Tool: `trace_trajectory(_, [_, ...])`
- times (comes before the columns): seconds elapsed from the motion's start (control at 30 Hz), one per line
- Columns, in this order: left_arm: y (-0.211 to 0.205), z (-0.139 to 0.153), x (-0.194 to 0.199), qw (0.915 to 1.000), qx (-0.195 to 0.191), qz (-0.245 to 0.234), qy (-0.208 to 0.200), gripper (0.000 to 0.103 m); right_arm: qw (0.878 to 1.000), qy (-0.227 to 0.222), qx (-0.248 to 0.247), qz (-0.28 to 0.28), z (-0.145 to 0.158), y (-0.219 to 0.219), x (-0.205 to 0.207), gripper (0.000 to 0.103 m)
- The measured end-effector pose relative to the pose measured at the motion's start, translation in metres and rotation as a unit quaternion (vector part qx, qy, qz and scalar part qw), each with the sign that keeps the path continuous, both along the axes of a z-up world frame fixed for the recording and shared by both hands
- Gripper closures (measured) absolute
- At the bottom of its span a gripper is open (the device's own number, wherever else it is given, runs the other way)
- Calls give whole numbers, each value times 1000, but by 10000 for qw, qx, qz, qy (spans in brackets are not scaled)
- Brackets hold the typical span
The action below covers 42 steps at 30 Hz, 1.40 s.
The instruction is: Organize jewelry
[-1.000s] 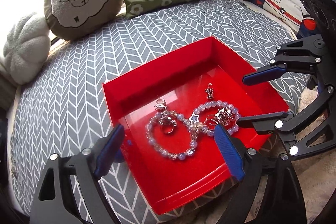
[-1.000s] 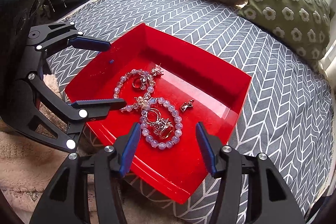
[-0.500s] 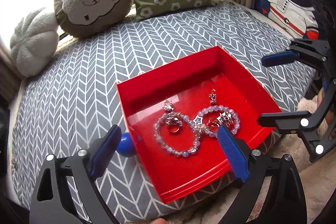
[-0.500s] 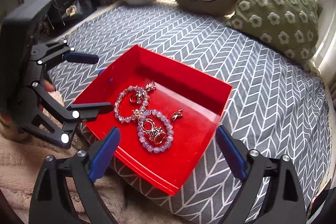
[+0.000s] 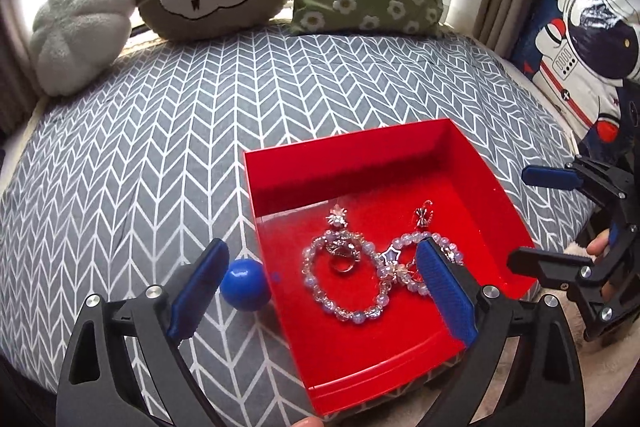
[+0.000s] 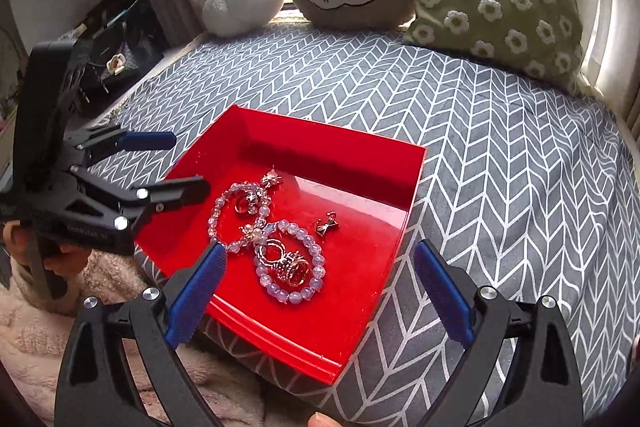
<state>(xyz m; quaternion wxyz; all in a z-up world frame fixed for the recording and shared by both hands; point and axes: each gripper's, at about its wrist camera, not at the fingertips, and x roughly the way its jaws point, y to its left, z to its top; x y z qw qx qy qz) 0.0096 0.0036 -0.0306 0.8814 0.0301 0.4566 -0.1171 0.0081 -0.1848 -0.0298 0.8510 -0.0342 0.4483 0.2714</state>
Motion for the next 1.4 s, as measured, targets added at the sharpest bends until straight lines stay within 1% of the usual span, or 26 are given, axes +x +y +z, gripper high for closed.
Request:
trace_trajectory(0.07, [-7,-2,-4,9997,159,-152,-74,13,10000,42,40,4,-3,-1,0,10])
trace_trajectory(0.13, [-12,-2,-7,9993,219,-254,-136,13,10000,75,51,8,-5,-1,0,10])
trace_trajectory(0.27, [-17,-2,-12,9987,304,-346,-232,13,10000,34,6,39,-6,1,-2,10])
trace_trajectory(0.4, [-17,-4,-13,9984,342,-401,-223,12,9999,-69,-91,58,-7,2,-4,10])
trace_trajectory(0.53, [-16,-5,-15,9982,379,-379,-272,11,9998,-119,-164,38,-8,4,-6,10])
trace_trajectory(0.7, [-16,-6,-15,9981,421,-391,-238,11,9997,-125,-197,32,-9,3,-5,10])
trace_trajectory(1.13, [-17,-8,-15,9976,499,-410,-239,11,9999,-89,-136,54,-9,5,-5,10])
trace_trajectory(1.4, [-16,-8,-15,9975,509,-415,-257,11,9998,-141,-118,89,-7,4,-7,10])
